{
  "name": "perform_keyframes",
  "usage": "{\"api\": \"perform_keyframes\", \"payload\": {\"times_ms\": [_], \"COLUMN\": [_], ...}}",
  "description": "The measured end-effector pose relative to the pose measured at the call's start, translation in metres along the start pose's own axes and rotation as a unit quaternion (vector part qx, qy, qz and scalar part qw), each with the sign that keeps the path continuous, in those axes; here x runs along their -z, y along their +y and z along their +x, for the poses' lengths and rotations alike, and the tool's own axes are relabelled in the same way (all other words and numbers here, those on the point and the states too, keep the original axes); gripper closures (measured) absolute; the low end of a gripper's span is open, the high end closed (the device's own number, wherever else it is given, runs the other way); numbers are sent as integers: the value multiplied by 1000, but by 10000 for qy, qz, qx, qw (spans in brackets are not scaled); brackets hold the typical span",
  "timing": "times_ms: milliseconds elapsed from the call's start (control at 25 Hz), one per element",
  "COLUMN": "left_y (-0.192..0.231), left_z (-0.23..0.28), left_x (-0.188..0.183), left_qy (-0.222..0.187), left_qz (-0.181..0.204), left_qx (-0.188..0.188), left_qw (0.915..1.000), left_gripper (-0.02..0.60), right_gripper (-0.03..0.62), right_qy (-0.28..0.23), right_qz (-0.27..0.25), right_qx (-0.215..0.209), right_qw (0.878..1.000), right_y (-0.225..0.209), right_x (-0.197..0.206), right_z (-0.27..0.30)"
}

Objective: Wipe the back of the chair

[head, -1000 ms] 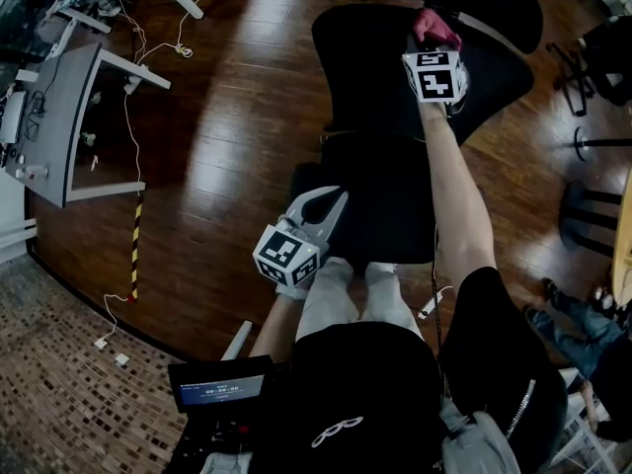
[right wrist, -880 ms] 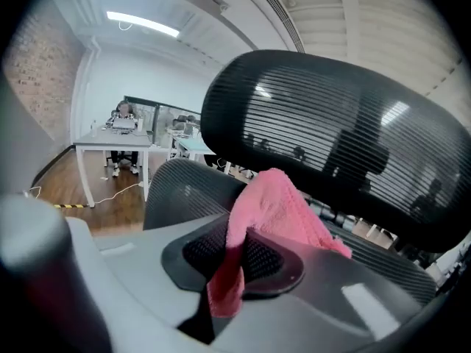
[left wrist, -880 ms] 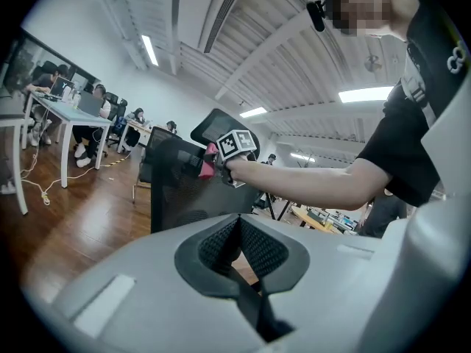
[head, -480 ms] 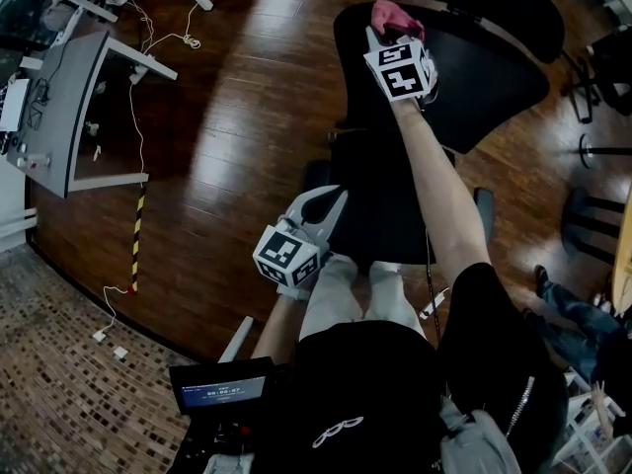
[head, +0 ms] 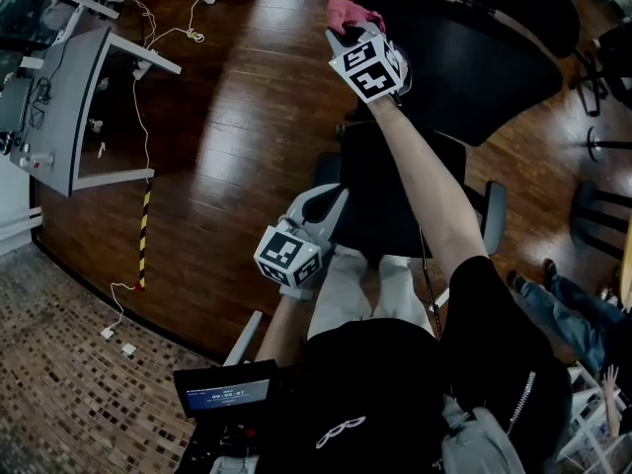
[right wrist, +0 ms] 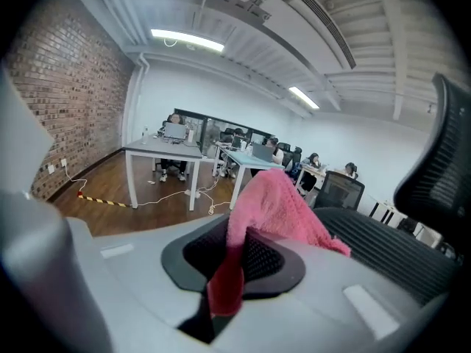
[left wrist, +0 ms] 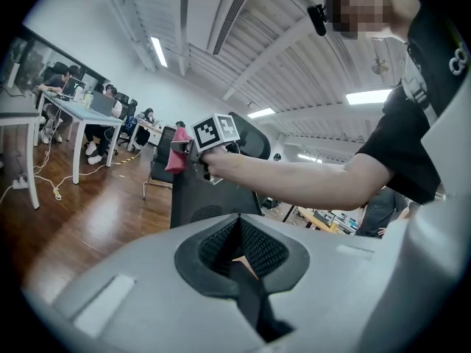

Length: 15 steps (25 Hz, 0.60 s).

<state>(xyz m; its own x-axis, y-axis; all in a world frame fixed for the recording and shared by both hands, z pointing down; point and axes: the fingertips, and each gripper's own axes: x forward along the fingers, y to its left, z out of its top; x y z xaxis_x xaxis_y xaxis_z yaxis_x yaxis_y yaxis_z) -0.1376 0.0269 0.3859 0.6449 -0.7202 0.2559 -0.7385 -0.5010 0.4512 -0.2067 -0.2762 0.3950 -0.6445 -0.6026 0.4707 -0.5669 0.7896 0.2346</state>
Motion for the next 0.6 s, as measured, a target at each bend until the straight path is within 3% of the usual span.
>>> {"api": "perform_keyframes", "payload": {"times_ms": [240, 600], "left_y": [8, 0], "left_z": [-4, 11], "left_x": [5, 10], "left_qy": [99, 196], "left_qz": [-12, -1], "left_qx": [-47, 26], "left_qw": [9999, 9998], "left_gripper": [588, 588], "right_gripper": [553, 553], "right_qy": [129, 142], "right_qz": [188, 558], "right_qx": [-25, 328], "right_qw": [9997, 9978], "right_y": [5, -34], "right_x": [24, 59], "right_z": [9, -19]}}
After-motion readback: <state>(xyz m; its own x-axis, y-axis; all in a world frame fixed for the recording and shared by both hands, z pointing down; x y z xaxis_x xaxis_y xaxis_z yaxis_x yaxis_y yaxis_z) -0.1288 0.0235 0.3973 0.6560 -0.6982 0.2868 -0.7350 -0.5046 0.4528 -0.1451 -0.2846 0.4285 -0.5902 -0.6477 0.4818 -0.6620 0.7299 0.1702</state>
